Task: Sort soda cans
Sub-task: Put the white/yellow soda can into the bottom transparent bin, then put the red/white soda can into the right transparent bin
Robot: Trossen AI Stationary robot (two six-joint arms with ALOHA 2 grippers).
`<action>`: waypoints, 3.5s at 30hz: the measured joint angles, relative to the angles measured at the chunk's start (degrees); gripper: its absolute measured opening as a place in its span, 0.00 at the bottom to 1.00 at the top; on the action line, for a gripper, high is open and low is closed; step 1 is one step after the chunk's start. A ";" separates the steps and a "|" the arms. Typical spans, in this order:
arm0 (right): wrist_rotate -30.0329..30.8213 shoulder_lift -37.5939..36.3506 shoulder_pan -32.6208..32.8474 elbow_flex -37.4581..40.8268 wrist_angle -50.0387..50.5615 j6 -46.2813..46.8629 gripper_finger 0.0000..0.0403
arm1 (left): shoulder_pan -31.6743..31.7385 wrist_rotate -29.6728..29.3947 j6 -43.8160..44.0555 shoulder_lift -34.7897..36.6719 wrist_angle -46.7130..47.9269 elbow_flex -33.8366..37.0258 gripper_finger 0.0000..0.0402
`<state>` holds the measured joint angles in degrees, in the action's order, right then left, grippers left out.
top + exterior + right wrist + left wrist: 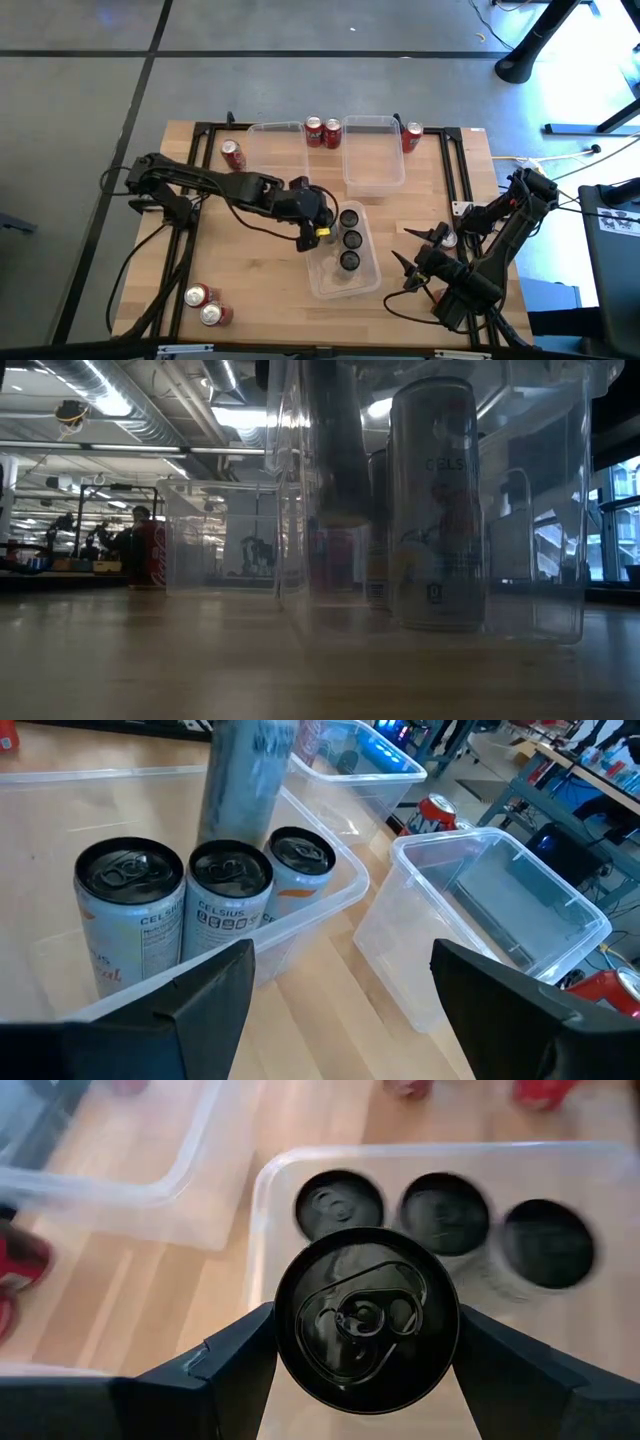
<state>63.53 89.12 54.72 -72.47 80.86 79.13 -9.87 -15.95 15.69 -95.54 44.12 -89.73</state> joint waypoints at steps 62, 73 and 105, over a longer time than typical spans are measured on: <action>-6.16 -1.33 0.00 -0.83 3.19 0.40 0.75 | -3.21 -2.77 0.56 -9.31 9.54 -8.41 0.73; -30.58 -13.85 -0.93 -3.52 9.20 0.00 0.75 | -9.00 -10.27 3.76 -3.00 17.07 -8.22 0.73; -51.17 -24.89 -1.14 13.42 9.01 -17.08 0.75 | -11.61 -12.28 5.31 -2.70 16.78 -8.20 0.73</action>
<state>12.36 64.23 53.58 -59.04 89.87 62.05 -21.47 -28.23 21.00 -98.24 60.90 -97.93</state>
